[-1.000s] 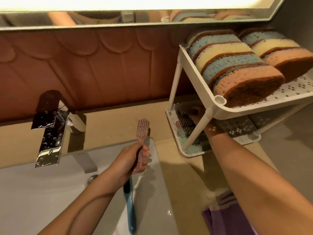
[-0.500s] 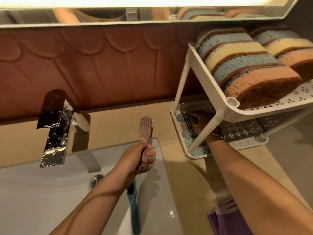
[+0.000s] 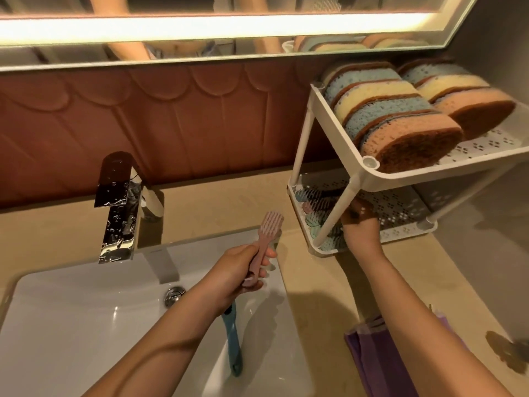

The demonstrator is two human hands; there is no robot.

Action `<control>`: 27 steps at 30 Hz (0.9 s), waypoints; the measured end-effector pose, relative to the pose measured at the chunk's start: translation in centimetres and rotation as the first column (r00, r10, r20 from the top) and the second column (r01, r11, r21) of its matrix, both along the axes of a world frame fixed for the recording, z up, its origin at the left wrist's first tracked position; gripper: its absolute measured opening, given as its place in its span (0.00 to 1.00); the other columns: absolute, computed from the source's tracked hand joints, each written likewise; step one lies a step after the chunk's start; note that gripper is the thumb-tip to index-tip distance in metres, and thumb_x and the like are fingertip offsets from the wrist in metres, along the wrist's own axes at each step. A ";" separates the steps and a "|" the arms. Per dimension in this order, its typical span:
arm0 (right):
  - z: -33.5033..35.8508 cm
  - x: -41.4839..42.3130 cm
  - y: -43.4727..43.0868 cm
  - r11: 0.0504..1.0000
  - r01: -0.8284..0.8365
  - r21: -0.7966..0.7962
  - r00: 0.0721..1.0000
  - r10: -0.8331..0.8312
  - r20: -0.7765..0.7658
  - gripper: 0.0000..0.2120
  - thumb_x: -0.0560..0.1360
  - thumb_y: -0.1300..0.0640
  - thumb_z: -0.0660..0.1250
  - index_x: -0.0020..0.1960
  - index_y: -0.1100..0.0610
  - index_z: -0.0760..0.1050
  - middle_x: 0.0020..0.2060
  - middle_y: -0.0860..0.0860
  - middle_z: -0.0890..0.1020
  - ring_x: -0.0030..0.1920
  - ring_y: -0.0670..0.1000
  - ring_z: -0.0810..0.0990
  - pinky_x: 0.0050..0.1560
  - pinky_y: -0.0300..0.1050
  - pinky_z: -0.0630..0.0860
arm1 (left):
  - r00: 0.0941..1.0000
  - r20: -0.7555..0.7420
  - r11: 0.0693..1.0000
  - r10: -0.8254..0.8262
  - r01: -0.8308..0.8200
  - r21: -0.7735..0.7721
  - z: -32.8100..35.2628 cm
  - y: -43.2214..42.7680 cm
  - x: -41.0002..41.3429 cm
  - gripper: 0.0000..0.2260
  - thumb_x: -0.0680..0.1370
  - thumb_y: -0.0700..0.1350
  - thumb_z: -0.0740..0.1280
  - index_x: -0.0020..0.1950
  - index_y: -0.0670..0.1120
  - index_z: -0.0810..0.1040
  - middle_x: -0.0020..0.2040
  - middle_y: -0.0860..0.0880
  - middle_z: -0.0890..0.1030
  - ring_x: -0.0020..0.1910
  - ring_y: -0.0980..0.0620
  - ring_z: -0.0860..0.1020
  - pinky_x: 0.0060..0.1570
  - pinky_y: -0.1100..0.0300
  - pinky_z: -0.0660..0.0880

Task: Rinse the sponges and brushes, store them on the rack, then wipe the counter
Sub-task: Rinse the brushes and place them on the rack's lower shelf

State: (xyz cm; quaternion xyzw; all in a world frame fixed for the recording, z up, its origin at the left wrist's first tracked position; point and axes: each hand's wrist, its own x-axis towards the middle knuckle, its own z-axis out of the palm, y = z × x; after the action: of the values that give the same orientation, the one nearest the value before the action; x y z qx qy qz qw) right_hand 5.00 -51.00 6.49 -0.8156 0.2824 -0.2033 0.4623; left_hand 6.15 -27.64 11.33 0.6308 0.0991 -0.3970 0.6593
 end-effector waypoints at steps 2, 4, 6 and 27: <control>1.5 -3.4 2.0 0.996 0.019 0.088 1.000 -0.017 -0.023 0.08 0.77 0.62 0.62 0.54 0.58 0.78 0.52 0.53 0.79 0.54 0.52 0.76 0.54 0.42 0.72 | 1.000 0.003 0.999 -0.018 0.018 -0.036 0.0 0.3 -0.8 0.15 0.82 0.45 0.56 0.45 0.40 0.79 0.32 0.47 0.71 0.28 0.52 0.66 0.24 0.64 0.64; 2.1 -6.4 4.2 0.979 0.014 0.205 1.000 -0.011 -0.018 0.09 0.78 0.60 0.62 0.55 0.55 0.77 0.50 0.51 0.80 0.50 0.49 0.77 0.47 0.35 0.73 | 0.999 0.010 0.997 -0.039 0.039 -0.064 0.2 0.7 -1.7 0.15 0.82 0.45 0.56 0.46 0.40 0.79 0.32 0.47 0.71 0.27 0.53 0.67 0.22 0.67 0.63; 3.3 -8.4 6.7 0.945 -0.020 0.325 0.999 0.027 -0.018 0.09 0.78 0.60 0.61 0.55 0.53 0.77 0.46 0.51 0.82 0.47 0.50 0.79 0.44 0.36 0.74 | 0.997 0.024 0.995 -0.070 0.071 -0.073 0.3 1.0 -2.7 0.15 0.82 0.45 0.56 0.46 0.41 0.80 0.31 0.49 0.72 0.24 0.56 0.69 0.21 0.69 0.65; 5.1 -10.6 6.7 0.746 0.020 0.665 0.998 -0.056 0.033 0.10 0.79 0.57 0.61 0.58 0.49 0.73 0.47 0.54 0.82 0.49 0.55 0.81 0.51 0.53 0.77 | 0.793 0.408 0.880 -0.452 0.321 0.351 0.6 -3.2 -6.2 0.11 0.80 0.44 0.59 0.52 0.42 0.80 0.43 0.49 0.79 0.38 0.56 0.76 0.33 0.72 0.70</control>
State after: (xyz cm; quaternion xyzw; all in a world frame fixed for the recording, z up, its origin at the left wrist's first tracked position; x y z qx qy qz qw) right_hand -5.58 -44.27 11.56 -0.5866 0.3411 -0.1196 0.7247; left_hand 0.00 -30.83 11.94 0.7974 -0.1473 -0.3392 0.4769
